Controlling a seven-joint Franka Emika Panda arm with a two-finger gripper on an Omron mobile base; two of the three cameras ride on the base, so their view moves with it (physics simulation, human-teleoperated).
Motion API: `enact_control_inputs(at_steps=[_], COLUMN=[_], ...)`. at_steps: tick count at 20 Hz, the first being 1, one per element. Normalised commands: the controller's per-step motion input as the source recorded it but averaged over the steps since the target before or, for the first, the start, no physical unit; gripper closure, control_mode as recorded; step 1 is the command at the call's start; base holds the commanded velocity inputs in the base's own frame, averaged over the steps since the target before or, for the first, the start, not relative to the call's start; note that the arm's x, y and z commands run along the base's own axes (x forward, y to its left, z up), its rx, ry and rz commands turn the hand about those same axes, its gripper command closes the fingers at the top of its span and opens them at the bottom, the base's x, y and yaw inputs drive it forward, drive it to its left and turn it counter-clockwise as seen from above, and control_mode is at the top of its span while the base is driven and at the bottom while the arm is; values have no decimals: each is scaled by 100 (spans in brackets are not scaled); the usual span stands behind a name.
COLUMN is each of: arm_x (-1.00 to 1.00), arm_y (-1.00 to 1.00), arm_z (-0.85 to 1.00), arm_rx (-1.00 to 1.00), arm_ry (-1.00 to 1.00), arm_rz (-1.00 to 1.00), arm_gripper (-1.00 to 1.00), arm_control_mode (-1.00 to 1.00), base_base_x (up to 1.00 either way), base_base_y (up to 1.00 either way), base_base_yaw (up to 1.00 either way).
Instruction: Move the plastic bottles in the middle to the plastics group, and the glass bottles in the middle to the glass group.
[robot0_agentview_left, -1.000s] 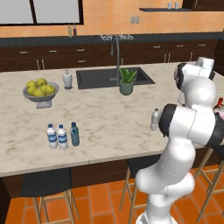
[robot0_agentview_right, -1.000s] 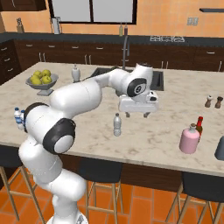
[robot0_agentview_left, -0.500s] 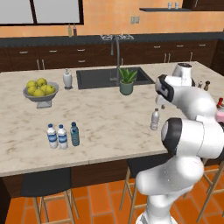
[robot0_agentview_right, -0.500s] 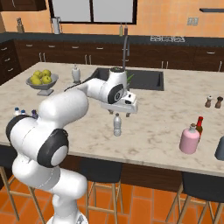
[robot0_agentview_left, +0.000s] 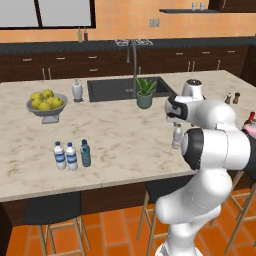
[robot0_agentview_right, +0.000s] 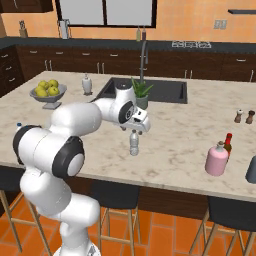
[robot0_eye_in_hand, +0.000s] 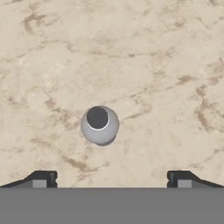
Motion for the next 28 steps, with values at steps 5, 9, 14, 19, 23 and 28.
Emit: enact_control_inputs(at_steps=[5, 9, 14, 19, 23, 28], arm_x=[31, 31, 7, 4, 3, 11], arm_y=[2, 0, 0, 0, 0, 0], arm_z=[-18, -26, -17, -18, -21, -14], arm_rx=[0, 0, 5, 5, 1, 0], arm_ry=[0, 0, 0, 0, 0, 0], arm_rz=[0, 0, 0, 0, 0, 0], arm_gripper=[-100, -100, -100, -100, -100, -100], arm_control_mode=[-100, -100, -100, -100, -100, -100], base_base_x=[0, 0, 0, 0, 0, 0], base_base_y=[0, 0, 0, 0, 0, 0], base_base_yaw=[0, 0, 0, 0, 0, 0])
